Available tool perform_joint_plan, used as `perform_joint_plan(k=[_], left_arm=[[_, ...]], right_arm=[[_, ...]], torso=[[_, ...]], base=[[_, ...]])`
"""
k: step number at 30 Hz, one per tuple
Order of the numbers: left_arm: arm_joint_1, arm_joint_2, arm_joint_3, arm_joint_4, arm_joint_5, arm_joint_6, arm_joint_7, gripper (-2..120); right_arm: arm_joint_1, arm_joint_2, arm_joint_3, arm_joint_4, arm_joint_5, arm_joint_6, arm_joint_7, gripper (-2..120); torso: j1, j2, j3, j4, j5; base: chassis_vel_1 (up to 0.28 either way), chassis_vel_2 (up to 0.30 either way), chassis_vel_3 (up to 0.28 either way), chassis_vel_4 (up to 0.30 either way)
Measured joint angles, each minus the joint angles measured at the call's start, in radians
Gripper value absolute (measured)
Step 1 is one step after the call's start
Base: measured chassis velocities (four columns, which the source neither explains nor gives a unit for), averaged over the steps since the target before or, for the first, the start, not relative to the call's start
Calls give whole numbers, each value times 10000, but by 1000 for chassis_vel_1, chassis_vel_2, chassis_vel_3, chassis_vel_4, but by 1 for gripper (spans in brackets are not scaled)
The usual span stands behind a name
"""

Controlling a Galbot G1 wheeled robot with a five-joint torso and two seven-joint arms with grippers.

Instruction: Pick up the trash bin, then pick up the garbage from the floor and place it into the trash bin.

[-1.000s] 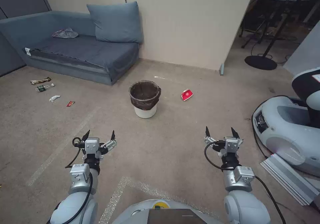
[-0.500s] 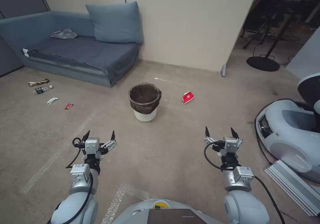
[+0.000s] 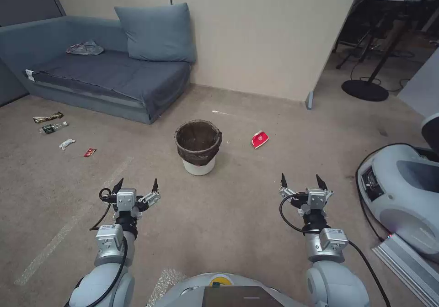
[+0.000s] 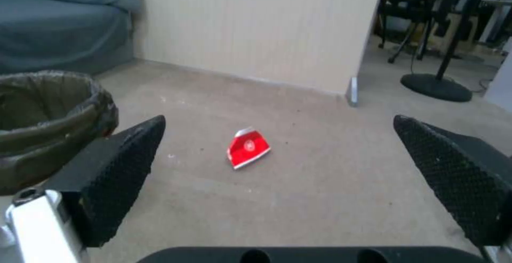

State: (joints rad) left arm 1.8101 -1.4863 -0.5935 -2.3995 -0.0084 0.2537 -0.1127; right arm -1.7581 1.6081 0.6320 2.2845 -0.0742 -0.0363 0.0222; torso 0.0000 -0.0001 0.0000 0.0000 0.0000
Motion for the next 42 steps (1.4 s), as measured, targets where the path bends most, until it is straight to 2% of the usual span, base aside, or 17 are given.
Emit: perform_joint_plan(k=[42], left_arm=[[-15, -4, -12, -41, -49, -23, 0, 100]], right_arm=[[0, 0, -36, -5, -80, 35, -16, 100]], torso=[[0, 0, 0, 0, 0]], base=[[-107, 109, 107, -109]])
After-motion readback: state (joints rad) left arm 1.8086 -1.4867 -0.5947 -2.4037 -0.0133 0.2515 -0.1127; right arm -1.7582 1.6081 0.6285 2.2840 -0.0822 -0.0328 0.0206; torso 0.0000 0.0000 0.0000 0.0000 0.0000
